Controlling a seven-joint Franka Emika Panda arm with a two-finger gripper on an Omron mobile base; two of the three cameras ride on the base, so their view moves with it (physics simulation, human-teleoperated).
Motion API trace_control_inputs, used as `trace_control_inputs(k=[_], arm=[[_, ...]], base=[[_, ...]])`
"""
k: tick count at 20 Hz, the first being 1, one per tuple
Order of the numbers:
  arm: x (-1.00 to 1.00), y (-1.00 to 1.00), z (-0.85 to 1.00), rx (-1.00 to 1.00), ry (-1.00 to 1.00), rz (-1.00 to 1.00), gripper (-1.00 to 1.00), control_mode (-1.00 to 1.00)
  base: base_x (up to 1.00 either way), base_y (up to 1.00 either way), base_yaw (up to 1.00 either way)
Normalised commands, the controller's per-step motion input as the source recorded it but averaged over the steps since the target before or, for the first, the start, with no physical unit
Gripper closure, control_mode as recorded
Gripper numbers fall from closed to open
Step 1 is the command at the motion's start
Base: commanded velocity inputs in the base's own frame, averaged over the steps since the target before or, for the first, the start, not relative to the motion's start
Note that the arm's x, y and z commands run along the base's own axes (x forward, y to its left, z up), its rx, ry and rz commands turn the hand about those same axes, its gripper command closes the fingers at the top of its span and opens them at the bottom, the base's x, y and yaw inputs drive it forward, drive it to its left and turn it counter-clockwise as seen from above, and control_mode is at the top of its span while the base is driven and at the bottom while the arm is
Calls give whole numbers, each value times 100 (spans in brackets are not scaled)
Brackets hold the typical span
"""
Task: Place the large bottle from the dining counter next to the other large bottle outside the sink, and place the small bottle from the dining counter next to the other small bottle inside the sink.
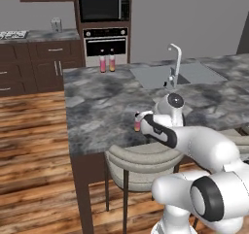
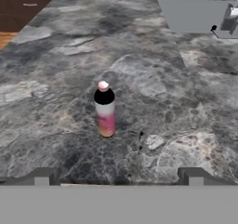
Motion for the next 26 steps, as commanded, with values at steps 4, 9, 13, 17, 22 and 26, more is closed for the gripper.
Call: trace_control_inputs(k=[4, 9, 13, 17, 22, 26], arm=[[11, 12, 0, -3, 0, 0, -100, -100], [12, 14, 0, 0, 0, 0, -100, -100], [18, 9, 0, 0, 0, 0, -100, -100], [23, 11, -1, 0, 0, 0, -100, -100], [22, 9, -2, 0, 0, 0, -100, -100], [14, 10, -18, 0, 0, 0, -100, -100]], base=[[0, 0, 0], [0, 0, 0], [0, 0, 0], [0, 0, 0], [0, 0, 0], [0, 0, 0]])
